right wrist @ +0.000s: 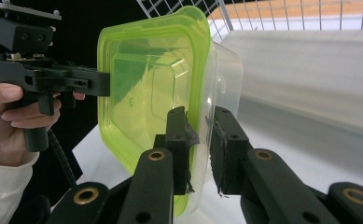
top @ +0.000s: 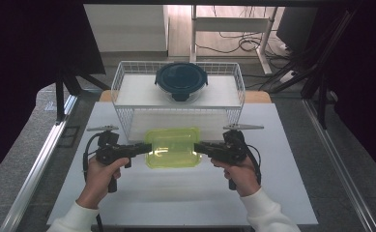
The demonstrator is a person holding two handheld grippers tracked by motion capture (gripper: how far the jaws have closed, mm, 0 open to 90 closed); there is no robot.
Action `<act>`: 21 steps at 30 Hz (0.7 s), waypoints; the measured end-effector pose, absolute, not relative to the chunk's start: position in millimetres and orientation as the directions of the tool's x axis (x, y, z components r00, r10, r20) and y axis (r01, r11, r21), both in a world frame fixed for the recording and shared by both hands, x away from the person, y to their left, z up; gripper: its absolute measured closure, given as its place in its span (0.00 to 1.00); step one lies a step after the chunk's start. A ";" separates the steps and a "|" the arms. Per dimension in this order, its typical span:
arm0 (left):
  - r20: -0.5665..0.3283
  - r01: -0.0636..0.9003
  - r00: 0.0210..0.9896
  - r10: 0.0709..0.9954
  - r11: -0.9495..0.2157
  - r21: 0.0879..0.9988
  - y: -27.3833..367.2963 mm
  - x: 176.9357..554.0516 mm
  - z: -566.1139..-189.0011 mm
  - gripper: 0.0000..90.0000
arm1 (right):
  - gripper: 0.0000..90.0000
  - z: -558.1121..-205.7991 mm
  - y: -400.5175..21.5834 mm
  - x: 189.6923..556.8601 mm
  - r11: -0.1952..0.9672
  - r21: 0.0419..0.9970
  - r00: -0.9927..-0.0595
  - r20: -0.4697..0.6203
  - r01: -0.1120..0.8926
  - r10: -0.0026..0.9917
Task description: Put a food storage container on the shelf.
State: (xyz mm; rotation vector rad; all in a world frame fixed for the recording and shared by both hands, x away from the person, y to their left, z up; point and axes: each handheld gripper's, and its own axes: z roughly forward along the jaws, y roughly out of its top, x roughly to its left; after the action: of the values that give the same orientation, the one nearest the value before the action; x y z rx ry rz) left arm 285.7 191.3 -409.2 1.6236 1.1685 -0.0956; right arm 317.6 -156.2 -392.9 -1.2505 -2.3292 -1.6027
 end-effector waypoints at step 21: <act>-0.543 0.653 0.549 0.635 0.079 0.753 196.4 295.0 -352.2 0.86 | 0.86 -330.7 -150.4 326.6 0.149 0.816 -0.721 0.387 0.558 0.575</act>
State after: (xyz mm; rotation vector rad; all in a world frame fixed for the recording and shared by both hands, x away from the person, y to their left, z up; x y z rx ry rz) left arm 295.0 196.4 -352.2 1.5992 1.1184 -0.0190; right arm 326.6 -150.4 -330.7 -1.1800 -2.3936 -1.6877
